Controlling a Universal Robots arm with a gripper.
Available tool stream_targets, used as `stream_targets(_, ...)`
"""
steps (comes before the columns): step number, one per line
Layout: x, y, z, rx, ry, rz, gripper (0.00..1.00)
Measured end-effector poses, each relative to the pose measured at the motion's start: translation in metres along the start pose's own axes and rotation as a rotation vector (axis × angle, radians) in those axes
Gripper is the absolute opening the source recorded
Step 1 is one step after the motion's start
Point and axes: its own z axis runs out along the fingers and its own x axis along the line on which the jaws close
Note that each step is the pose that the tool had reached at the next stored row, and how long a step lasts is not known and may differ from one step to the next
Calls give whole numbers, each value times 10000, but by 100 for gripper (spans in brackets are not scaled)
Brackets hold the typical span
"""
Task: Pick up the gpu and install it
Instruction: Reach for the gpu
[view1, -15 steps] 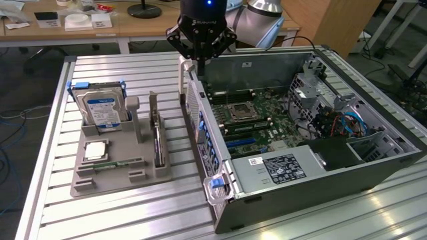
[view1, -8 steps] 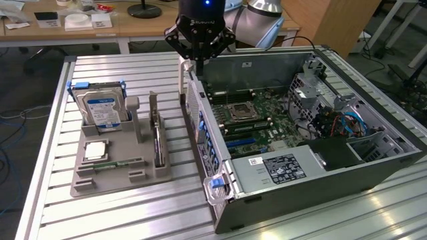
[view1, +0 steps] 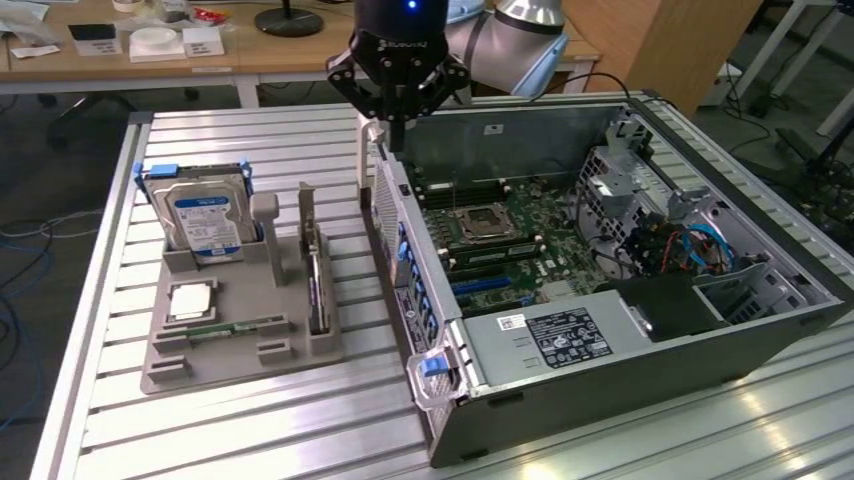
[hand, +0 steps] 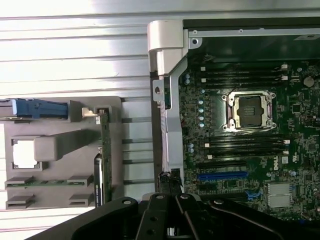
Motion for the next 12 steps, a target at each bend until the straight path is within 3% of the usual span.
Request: stream_targets(12,30,-2,-1,0,0,-1,11)
